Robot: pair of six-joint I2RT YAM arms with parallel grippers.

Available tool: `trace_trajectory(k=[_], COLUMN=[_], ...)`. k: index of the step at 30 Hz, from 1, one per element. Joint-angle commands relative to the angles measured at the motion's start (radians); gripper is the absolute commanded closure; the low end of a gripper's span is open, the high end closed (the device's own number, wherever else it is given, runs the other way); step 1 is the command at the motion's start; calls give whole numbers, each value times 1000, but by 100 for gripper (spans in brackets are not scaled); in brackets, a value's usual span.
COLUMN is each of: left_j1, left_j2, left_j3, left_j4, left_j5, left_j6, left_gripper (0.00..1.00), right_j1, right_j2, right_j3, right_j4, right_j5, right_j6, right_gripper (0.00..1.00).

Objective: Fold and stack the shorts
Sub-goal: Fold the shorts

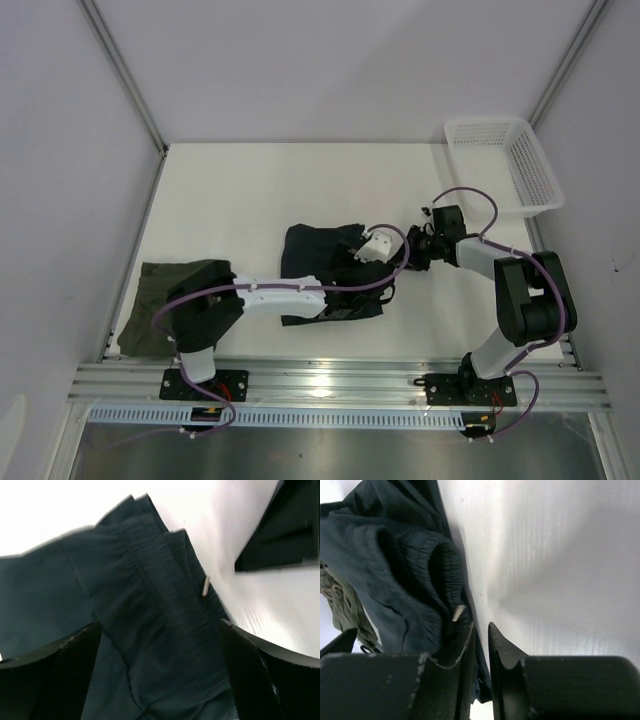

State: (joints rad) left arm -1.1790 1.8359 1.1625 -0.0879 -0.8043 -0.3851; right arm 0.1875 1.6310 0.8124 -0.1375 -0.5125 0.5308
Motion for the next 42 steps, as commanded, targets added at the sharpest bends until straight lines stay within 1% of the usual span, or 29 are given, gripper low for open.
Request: trace_trajectory(k=[1,4,5,6,7,8,9,10,11,12,13,14,15,16,17,19,21,24,27,30,31,33,34,35,37,38,39,42], left_j1=[-8,13,36,53,76,137,171,206,261,280,298,341,369,399,456,522,551,584,591,590,591,590,591,596,601,602,605,624], left_j2=[-153,-268,-300,-335,-401,-430,-457,-499,-513,-526,-535,-537,-529,-520,-495,-474,-446,-409,-379,-317,-284,-247,-198,-173,-121,-74,-51,25], left_j3=[-59,-76,-89,-99,-112,-139,-147,-158,-170,-173,-173,-169,-155,-144,-144,-142,-155,-175,-185,-172,-170,-156,-143,-123,-103,-96,-75,-57], left_j4=[63,28,21,20,20,13,7,1,-19,-27,-36,-68,-84,-95,-101,-98,-78,-43,-13,5,14,23,24,16,27,31,31,45], left_j5=[102,177,201,277,321,415,416,500,525,537,534,539,560,649,690,794,861,950,1025,1089,1099,1100,1094,1093,1119,1123,1122,1123], left_j6=[-17,-14,-18,-21,-29,-59,-73,-83,-80,-69,-57,-46,-46,-44,-49,-55,-55,-54,-52,-51,-49,-47,-44,-43,-49,-54,-58,-89], left_gripper=[1,1,1,1,1,1,1,1,1,1,1,1,1,1,1,2,2,3,4,7,7,8,9,10,11,11,11,13], right_j1=[-22,-28,-29,-29,-29,-29,-29,-29,-29,-28,-17,-8,6,19,55,93,156,246,326,375,385,395,403,408,421,426,431,455], right_j2=[-39,-57,-66,-69,-72,-79,-83,-88,-95,-114,-123,-132,-147,-152,-157,-172,-180,-177,-151,-88,-68,-7,15,61,108,130,166,194], right_j3=[-12,-19,-22,-24,-25,-28,-35,-41,-57,-68,-74,-79,-78,-73,-64,-55,-45,-53,-70,-91,-111,-134,-146,-172,-209,-249,-263,-306], right_j4=[4,7,10,12,13,25,36,50,93,117,127,177,193,203,226,254,274,329,407,481,540,590,607,649,714,772,791,808], right_j5=[15,26,25,23,20,0,-15,-33,-55,-96,-112,-124,-136,-161,-172,-184,-181,-176,-150,-136,-141,-141,-139,-138,-152,-150,-144,-110], right_j6=[-26,-26,-22,-20,-18,-15,-9,-3,4,26,35,41,54,63,73,109,136,195,244,279,291,320,325,330,359,370,380,370], right_gripper=[80,79,79,77,76,72,70,68,66,64,66,68,72,74,76,82,89,96,98,100,100,100,100,100,100,100,100,100])
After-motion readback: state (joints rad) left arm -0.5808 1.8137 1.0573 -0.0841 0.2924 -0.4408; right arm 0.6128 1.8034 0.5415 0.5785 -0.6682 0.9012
